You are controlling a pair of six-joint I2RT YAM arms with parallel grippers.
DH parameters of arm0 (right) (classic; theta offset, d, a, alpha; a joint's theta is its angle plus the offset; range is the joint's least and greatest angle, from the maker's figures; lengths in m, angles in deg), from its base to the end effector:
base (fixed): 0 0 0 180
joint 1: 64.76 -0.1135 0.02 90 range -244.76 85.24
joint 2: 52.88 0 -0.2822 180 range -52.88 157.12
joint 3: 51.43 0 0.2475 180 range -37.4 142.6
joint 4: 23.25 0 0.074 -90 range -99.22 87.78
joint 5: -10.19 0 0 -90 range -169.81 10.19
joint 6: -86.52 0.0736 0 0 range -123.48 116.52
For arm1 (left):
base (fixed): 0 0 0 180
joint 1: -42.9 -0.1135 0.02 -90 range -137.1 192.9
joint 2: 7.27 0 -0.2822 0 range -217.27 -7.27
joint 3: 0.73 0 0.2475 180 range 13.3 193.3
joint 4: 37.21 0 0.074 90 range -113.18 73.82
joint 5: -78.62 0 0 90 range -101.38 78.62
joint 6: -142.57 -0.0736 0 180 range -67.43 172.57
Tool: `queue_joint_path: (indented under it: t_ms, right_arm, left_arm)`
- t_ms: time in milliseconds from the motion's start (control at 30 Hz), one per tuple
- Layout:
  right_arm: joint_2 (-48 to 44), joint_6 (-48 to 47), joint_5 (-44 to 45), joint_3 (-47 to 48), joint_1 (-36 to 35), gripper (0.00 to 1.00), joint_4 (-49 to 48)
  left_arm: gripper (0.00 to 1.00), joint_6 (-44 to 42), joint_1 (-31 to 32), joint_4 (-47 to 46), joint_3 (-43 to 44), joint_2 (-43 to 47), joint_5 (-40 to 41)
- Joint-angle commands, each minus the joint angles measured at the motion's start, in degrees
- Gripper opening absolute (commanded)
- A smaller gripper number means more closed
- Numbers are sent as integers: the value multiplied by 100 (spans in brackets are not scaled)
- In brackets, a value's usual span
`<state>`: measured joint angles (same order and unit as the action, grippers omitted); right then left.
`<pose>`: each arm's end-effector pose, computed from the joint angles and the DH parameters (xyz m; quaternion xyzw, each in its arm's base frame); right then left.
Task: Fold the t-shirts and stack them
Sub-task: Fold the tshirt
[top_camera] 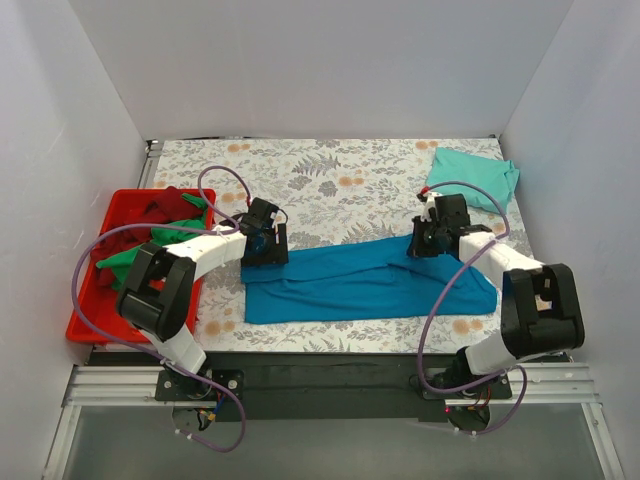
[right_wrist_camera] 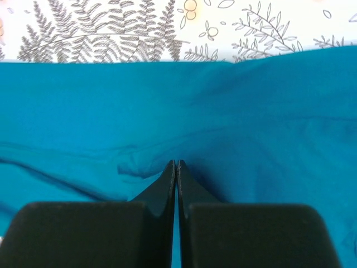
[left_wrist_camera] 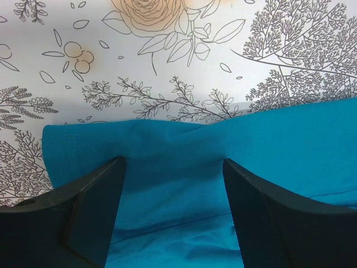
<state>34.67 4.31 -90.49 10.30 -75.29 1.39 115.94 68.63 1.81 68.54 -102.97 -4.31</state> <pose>0.3159 0.0726 0.1748 -0.0539 0.9360 0.1401 0.3185 0.3019 -0.1354 0.1504 -0.3270 0.9189 -0.1059 0.1935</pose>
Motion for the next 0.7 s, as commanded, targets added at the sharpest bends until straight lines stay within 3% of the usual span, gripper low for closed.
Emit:
queue_joint_path:
  t_ms: [0, 667]
  right_arm:
    - [-598, 73, 48, -199, -29, 1, 81]
    - [-1829, 794, 57, -1131, -397, 1, 407]
  left_arm:
    - [69, -62, 10, 67, 109, -54, 189]
    - [69, -62, 10, 155, 136, -36, 172]
